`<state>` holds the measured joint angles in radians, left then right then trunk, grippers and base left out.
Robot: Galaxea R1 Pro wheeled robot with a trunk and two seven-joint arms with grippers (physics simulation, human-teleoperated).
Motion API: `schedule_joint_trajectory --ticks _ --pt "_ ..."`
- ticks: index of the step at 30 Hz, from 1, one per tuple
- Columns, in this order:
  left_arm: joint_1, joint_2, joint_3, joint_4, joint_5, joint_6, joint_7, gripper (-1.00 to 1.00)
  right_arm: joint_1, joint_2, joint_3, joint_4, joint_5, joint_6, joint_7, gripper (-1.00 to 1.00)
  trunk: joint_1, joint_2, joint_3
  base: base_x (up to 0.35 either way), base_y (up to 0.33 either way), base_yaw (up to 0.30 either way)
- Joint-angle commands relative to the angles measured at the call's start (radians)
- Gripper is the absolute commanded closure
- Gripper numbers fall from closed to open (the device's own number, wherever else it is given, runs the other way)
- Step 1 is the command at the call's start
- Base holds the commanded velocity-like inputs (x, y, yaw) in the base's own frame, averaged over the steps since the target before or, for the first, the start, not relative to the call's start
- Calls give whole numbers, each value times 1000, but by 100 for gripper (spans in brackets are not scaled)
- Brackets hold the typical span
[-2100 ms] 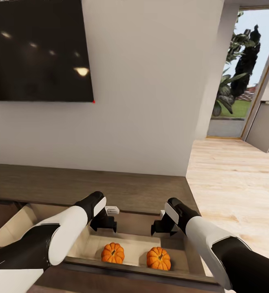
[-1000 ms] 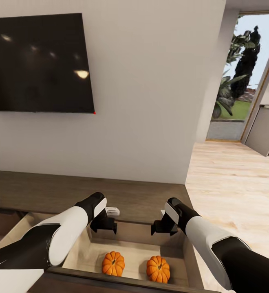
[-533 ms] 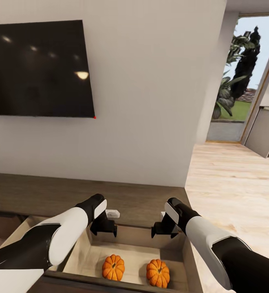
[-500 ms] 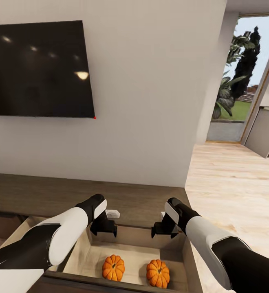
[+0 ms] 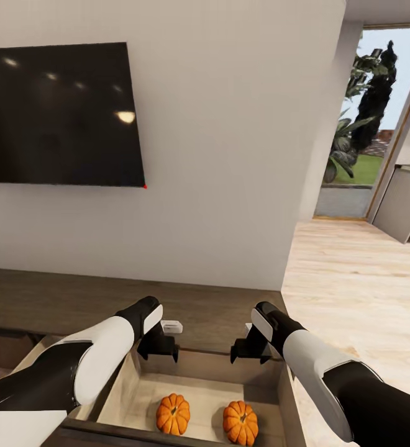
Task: Place each of the two pumpkins and all three candles from the living room inside a cabinet in the living room (use any cabinet), then make sure every cabinet is closed, and position the cauldron so it is next to a table in the living room.
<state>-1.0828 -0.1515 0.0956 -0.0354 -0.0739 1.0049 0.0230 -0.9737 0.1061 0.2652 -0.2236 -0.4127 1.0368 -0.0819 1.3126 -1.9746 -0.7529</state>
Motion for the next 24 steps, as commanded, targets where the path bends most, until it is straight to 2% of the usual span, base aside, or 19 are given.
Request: schedule_joint_trajectory --ticks 1,14,24 --pt "0 0 9 -1 -7 4 3 -100 0 0 5 -1 -11 3 -9 -100 -4 7 2 0 0 0" --pt "0 -3 9 1 -6 4 4 -100 0 0 7 -1 -11 3 -7 -100 -54 98 43 0 0 0" --pt "0 -9 9 0 50 4 6 -100 0 0 6 -2 -12 2 -7 -100 -92 168 74 0 0 0"
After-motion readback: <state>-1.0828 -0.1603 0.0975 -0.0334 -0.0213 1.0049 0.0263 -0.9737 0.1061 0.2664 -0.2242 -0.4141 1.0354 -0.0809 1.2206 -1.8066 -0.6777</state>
